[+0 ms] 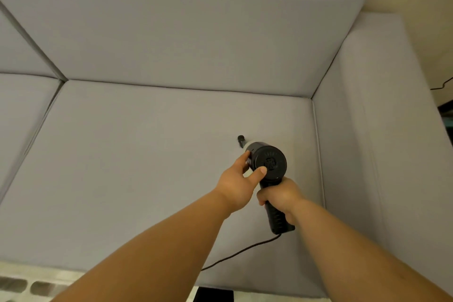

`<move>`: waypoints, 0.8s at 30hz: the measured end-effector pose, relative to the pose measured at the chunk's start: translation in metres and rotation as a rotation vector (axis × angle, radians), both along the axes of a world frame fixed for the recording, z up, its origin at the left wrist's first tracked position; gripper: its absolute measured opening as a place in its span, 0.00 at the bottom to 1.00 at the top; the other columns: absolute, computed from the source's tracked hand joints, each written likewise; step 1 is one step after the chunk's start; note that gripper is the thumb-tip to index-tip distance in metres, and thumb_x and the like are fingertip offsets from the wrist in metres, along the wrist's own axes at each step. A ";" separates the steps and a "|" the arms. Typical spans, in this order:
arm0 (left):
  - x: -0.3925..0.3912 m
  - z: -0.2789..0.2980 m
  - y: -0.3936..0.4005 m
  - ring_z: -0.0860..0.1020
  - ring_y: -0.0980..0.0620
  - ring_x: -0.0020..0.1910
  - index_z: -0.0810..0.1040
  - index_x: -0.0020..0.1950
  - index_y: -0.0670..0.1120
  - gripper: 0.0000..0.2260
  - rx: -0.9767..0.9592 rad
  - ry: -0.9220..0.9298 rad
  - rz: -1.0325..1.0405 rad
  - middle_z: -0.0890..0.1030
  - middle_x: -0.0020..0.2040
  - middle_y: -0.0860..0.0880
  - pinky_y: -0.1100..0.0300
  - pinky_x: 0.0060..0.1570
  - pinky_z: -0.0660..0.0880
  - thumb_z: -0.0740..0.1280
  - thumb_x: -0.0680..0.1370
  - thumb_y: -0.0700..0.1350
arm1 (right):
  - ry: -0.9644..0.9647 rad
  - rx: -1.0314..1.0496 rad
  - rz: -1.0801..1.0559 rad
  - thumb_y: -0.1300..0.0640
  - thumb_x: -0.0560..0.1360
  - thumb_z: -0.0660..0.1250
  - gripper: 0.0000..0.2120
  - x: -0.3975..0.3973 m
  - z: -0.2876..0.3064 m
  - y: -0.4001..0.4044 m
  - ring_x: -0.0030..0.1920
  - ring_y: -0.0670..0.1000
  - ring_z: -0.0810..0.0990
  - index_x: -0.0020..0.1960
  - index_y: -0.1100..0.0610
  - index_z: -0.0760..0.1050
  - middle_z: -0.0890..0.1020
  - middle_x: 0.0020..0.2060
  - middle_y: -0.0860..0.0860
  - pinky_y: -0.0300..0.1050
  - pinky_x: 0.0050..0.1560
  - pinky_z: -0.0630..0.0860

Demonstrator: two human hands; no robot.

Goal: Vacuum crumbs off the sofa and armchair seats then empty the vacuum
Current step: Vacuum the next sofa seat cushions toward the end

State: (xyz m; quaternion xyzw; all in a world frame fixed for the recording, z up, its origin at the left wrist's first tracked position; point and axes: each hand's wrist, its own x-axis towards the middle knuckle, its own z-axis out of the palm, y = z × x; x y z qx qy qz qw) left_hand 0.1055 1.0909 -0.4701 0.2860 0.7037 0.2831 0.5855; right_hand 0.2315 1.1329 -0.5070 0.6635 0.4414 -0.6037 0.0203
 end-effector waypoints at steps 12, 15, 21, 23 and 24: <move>0.079 -0.001 -0.092 0.72 0.46 0.66 0.55 0.77 0.57 0.30 0.001 -0.001 0.007 0.69 0.72 0.53 0.48 0.67 0.67 0.64 0.78 0.56 | -0.006 -0.023 0.022 0.69 0.63 0.71 0.14 0.079 -0.002 -0.089 0.42 0.58 0.79 0.47 0.57 0.77 0.80 0.41 0.57 0.48 0.40 0.76; 0.093 -0.002 -0.111 0.72 0.46 0.67 0.56 0.77 0.57 0.30 0.002 0.000 0.017 0.69 0.72 0.53 0.48 0.68 0.67 0.65 0.77 0.55 | 0.001 -0.025 0.037 0.69 0.64 0.72 0.14 0.092 -0.002 -0.105 0.44 0.58 0.79 0.47 0.57 0.77 0.80 0.41 0.58 0.48 0.40 0.75; 0.109 -0.002 -0.135 0.72 0.46 0.67 0.56 0.77 0.56 0.30 0.004 0.001 0.022 0.69 0.72 0.52 0.48 0.68 0.67 0.65 0.77 0.55 | 0.000 -0.022 0.057 0.69 0.64 0.72 0.15 0.109 -0.002 -0.128 0.45 0.58 0.78 0.48 0.57 0.77 0.80 0.42 0.58 0.48 0.41 0.75; 0.113 -0.002 -0.140 0.72 0.46 0.67 0.56 0.77 0.56 0.30 0.005 0.000 0.026 0.69 0.72 0.52 0.49 0.68 0.67 0.65 0.77 0.55 | -0.003 -0.023 0.061 0.69 0.64 0.72 0.15 0.113 -0.002 -0.133 0.44 0.58 0.78 0.48 0.57 0.77 0.80 0.42 0.58 0.48 0.41 0.76; 0.115 -0.002 -0.144 0.72 0.46 0.66 0.56 0.77 0.56 0.30 0.006 0.001 0.027 0.69 0.72 0.52 0.49 0.68 0.67 0.65 0.77 0.55 | -0.005 -0.025 0.061 0.69 0.63 0.72 0.15 0.115 -0.001 -0.137 0.44 0.58 0.78 0.48 0.58 0.77 0.80 0.42 0.58 0.49 0.42 0.76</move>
